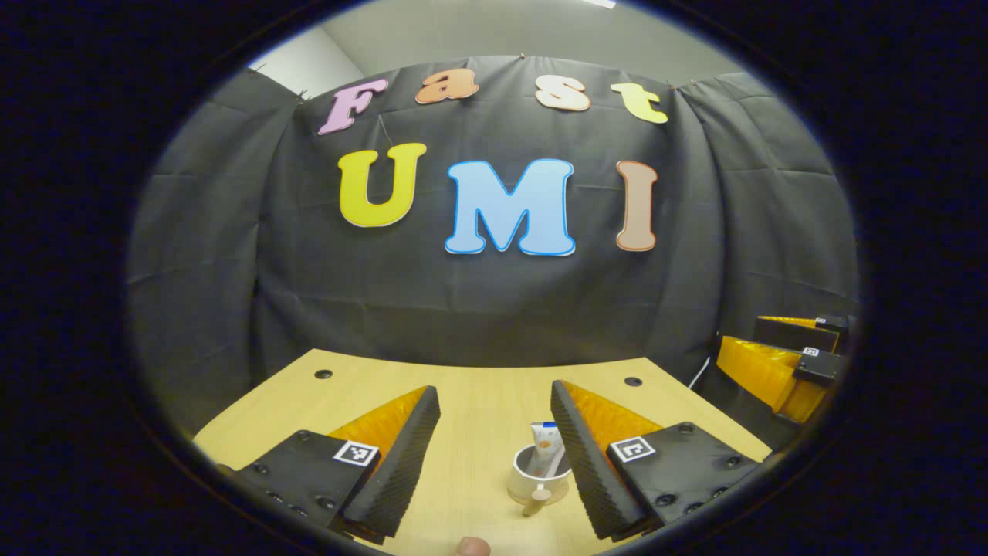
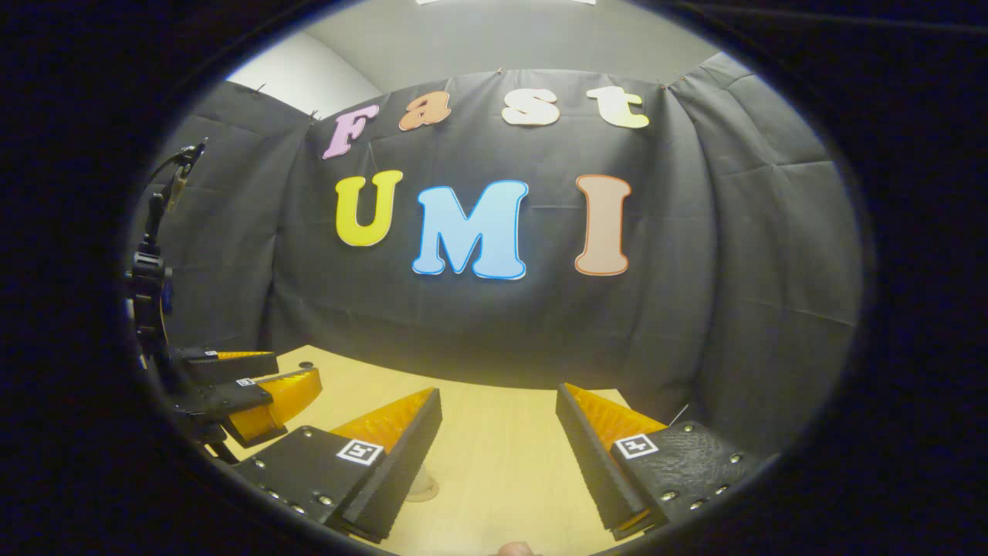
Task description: Put the toothbrush and toothpaste on the desktop into the cup, then pick up the cup and place it on the coaster on the desktop.
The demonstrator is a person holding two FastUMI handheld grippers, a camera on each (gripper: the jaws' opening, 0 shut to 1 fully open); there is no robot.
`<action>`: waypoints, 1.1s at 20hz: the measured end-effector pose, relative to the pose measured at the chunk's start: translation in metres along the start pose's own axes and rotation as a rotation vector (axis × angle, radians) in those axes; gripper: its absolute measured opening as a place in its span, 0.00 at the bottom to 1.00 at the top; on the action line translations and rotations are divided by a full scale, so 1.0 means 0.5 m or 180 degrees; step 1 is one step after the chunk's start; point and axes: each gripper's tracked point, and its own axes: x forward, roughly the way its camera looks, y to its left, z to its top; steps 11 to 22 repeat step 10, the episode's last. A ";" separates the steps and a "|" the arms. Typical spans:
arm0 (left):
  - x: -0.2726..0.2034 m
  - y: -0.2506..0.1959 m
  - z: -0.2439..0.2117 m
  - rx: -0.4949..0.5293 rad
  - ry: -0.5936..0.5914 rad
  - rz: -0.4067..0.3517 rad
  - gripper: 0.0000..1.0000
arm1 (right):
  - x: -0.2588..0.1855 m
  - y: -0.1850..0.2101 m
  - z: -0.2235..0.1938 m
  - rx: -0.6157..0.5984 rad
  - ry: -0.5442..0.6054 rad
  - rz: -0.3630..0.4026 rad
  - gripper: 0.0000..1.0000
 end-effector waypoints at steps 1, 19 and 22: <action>0.000 -0.002 0.003 0.0003 -0.0023 -0.0028 0.94 | -0.004 -0.002 -0.003 0.0000 -0.0015 -0.0047 0.93; -0.005 -0.010 0.012 -0.0008 -0.0129 -0.0228 0.94 | -0.031 -0.019 0.022 -0.0049 -0.0159 -0.0345 0.93; -0.005 -0.010 0.012 -0.0008 -0.0129 -0.0228 0.94 | -0.031 -0.019 0.022 -0.0049 -0.0159 -0.0345 0.93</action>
